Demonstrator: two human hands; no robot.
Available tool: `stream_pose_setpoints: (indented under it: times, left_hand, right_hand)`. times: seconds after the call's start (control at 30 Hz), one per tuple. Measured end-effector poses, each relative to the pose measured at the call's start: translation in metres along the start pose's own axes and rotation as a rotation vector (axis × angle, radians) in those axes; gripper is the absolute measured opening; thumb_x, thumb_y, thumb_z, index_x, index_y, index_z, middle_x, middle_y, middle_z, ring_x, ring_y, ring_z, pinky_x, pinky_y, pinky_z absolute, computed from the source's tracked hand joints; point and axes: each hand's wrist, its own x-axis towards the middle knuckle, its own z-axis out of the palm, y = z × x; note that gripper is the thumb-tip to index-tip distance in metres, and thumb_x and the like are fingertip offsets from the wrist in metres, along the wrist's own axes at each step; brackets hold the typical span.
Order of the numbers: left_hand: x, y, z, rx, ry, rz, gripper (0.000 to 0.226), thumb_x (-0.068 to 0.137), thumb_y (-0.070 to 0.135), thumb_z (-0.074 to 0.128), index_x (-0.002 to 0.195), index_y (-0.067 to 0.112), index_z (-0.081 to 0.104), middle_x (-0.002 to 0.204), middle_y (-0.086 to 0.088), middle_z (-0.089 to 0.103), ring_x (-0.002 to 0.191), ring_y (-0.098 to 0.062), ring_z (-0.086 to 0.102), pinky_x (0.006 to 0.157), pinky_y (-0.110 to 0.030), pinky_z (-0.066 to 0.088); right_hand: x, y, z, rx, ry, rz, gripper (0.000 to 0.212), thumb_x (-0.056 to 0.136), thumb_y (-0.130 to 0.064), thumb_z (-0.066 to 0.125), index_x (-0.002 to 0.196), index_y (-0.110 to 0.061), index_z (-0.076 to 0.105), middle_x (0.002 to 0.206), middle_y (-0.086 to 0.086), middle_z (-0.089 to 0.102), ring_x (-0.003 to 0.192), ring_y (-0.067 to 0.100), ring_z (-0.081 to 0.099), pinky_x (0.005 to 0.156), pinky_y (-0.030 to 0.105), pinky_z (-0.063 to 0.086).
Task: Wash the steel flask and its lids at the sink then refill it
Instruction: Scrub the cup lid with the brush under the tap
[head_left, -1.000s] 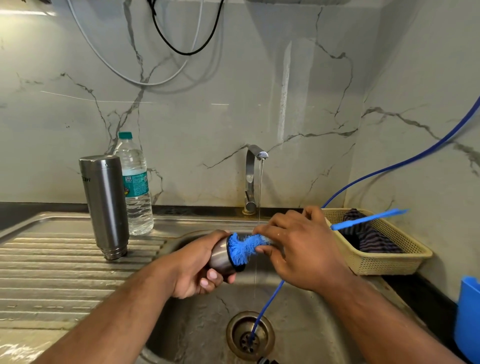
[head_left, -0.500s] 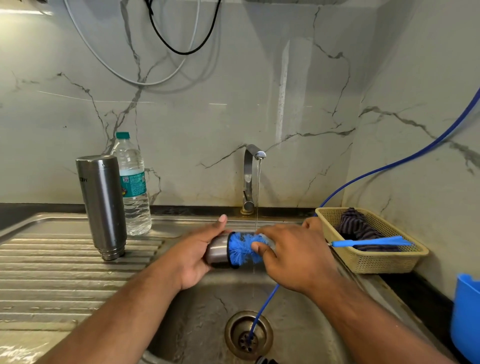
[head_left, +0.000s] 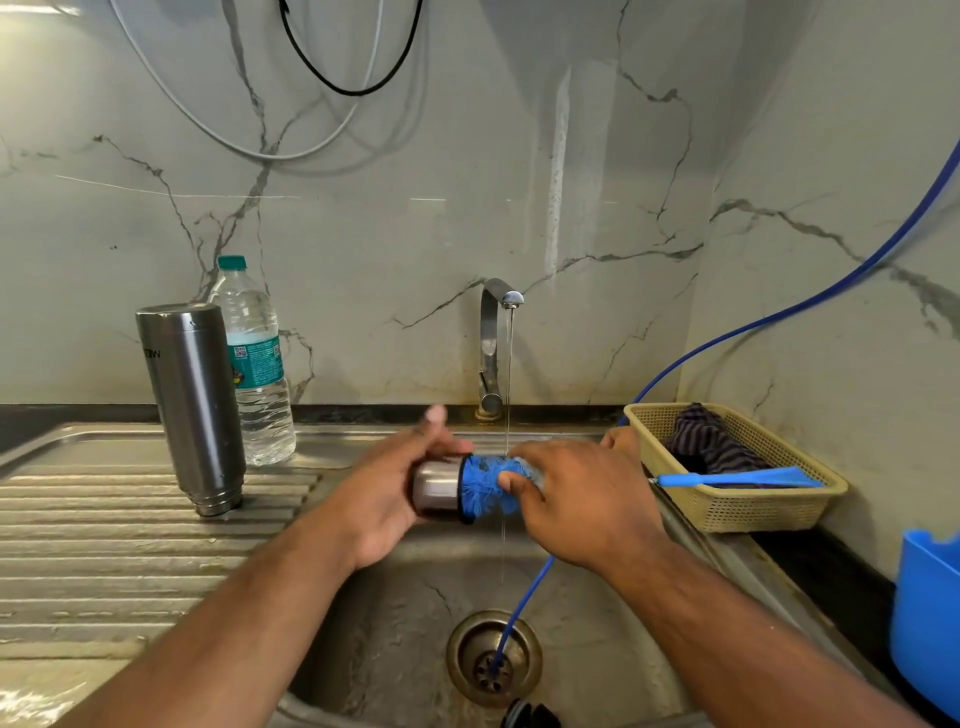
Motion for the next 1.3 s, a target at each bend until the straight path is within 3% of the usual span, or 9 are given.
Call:
stream_pose_setpoints:
  times: [0.2, 0.3, 0.47, 0.6, 0.73, 0.93, 1.03, 1.13, 1.3]
  left_hand:
    - [0.000, -0.005, -0.006, 0.009, 0.091, -0.271, 0.060, 0.085, 0.052, 0.071, 0.123, 0.007, 0.065, 0.114, -0.025, 0.072, 0.098, -0.037, 0.074, 0.087, -0.049, 0.060]
    - [-0.006, -0.003, -0.004, 0.210, -0.038, -0.391, 0.073, 0.085, 0.074, 0.055, 0.123, 0.012, 0.065, 0.093, -0.018, 0.072, 0.065, -0.019, 0.065, 0.055, -0.027, 0.053]
    - [0.002, -0.004, 0.000, 0.350, 0.045, 0.069, 0.034, 0.096, 0.050, 0.059, 0.116, 0.022, 0.060, 0.112, -0.021, 0.066, 0.068, -0.016, 0.052, 0.053, -0.027, 0.042]
    - [0.003, -0.018, 0.011, 0.670, 0.299, 0.372, 0.034, 0.094, 0.062, 0.050, 0.102, 0.029, 0.059, 0.093, 0.000, 0.066, 0.072, -0.008, 0.062, 0.054, -0.020, 0.048]
    - [0.012, -0.010, -0.004, 0.899, 0.063, 0.835, 0.037, 0.089, 0.057, 0.062, 0.114, 0.031, 0.057, 0.103, 0.018, 0.059, 0.088, -0.005, 0.062, 0.064, -0.011, 0.049]
    - [0.016, 0.003, -0.015, 0.981, 0.013, 1.117, 0.054, 0.092, 0.065, 0.054, 0.116, 0.017, 0.062, 0.107, 0.006, 0.060, 0.095, -0.009, 0.061, 0.076, -0.010, 0.046]
    - [0.011, 0.002, -0.005, 0.859, 0.175, 0.935, 0.042, 0.092, 0.062, 0.055, 0.108, 0.023, 0.062, 0.092, 0.011, 0.066, 0.074, -0.004, 0.065, 0.057, -0.010, 0.047]
    - [0.012, -0.001, 0.001, 0.857, 0.370, 0.553, 0.036, 0.097, 0.057, 0.054, 0.101, 0.024, 0.067, 0.075, 0.004, 0.066, 0.052, -0.008, 0.060, 0.042, -0.017, 0.043]
    - [0.012, -0.009, -0.023, 0.576, 0.330, -0.136, 0.050, 0.102, 0.058, 0.044, 0.107, 0.014, 0.067, 0.067, -0.011, 0.071, 0.041, -0.009, 0.044, 0.039, -0.020, 0.036]
  right_hand:
    - [0.000, -0.003, 0.004, -0.066, 0.212, -0.197, 0.036, 0.096, -0.058, 0.049, 0.117, -0.036, 0.069, 0.089, -0.013, 0.069, 0.081, 0.011, 0.060, 0.085, 0.042, 0.027]
    - [0.001, -0.003, 0.003, -0.069, 0.214, -0.157, 0.034, 0.096, -0.056, 0.052, 0.117, -0.037, 0.069, 0.089, -0.012, 0.069, 0.082, 0.012, 0.061, 0.087, 0.044, 0.029]
    - [0.003, -0.006, -0.006, 0.039, 0.017, 0.001, 0.042, 0.104, -0.060, 0.032, 0.127, -0.038, 0.058, 0.099, -0.008, 0.070, 0.091, 0.014, 0.061, 0.093, 0.043, 0.028]
    - [0.000, -0.016, -0.008, 0.129, -0.115, 0.026, 0.039, 0.104, -0.058, 0.032, 0.108, -0.031, 0.061, 0.086, -0.006, 0.064, 0.082, 0.014, 0.060, 0.094, 0.043, 0.046]
    - [0.007, -0.010, -0.028, 0.520, -0.201, 0.196, 0.042, 0.103, -0.055, 0.046, 0.083, -0.022, 0.063, 0.078, -0.001, 0.065, 0.073, 0.016, 0.061, 0.069, 0.034, 0.048]
    - [0.005, 0.000, -0.029, 1.105, -0.352, 0.361, 0.036, 0.102, -0.048, 0.057, 0.088, -0.017, 0.071, 0.066, 0.003, 0.053, 0.056, 0.015, 0.045, 0.046, 0.024, 0.033]
    - [0.001, -0.007, -0.028, 0.892, -0.221, 0.224, 0.039, 0.099, -0.057, 0.056, 0.084, -0.024, 0.070, 0.061, -0.009, 0.059, 0.054, 0.006, 0.053, 0.054, 0.026, 0.040]
    - [-0.005, -0.012, -0.028, 0.233, 0.043, -0.047, 0.039, 0.096, -0.067, 0.050, 0.104, -0.034, 0.069, 0.074, -0.009, 0.065, 0.071, 0.011, 0.059, 0.075, 0.033, 0.041]
    - [-0.005, -0.011, -0.019, -0.178, 0.205, -0.362, 0.038, 0.087, -0.061, 0.068, 0.120, -0.041, 0.070, 0.078, -0.011, 0.069, 0.072, 0.016, 0.063, 0.086, 0.043, 0.023]
